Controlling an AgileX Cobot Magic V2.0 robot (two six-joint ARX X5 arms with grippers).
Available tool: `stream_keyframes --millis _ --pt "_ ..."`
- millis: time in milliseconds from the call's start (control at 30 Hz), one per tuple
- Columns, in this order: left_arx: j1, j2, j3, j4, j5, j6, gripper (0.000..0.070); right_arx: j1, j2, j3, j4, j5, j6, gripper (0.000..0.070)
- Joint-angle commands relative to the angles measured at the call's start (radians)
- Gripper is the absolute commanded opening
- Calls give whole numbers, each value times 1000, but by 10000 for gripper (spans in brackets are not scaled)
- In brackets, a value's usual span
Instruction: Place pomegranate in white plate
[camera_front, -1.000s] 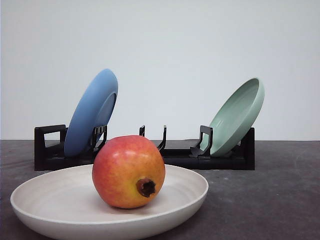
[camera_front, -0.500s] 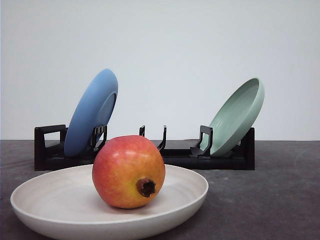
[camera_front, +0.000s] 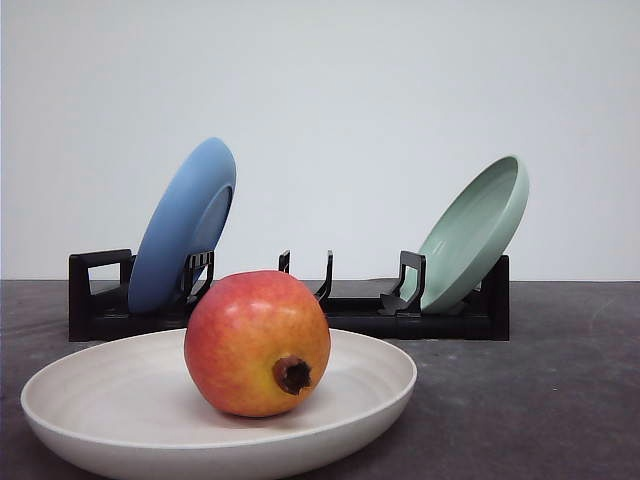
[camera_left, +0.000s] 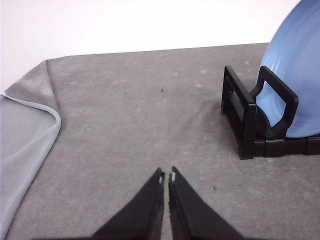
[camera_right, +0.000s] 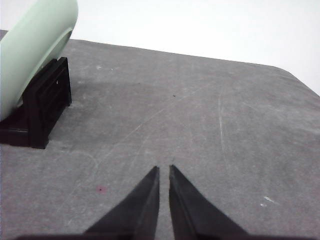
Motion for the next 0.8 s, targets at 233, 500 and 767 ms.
stream_keyframes --millis 233,500,767 --pt "0 -1 -12 0 4 7 0 0 -2 -5 3 3 4 35" --pt "0 -1 -12 0 4 7 0 0 -2 -5 3 3 4 36" --pt "0 -1 -12 0 4 7 0 0 -2 -5 3 4 4 35"
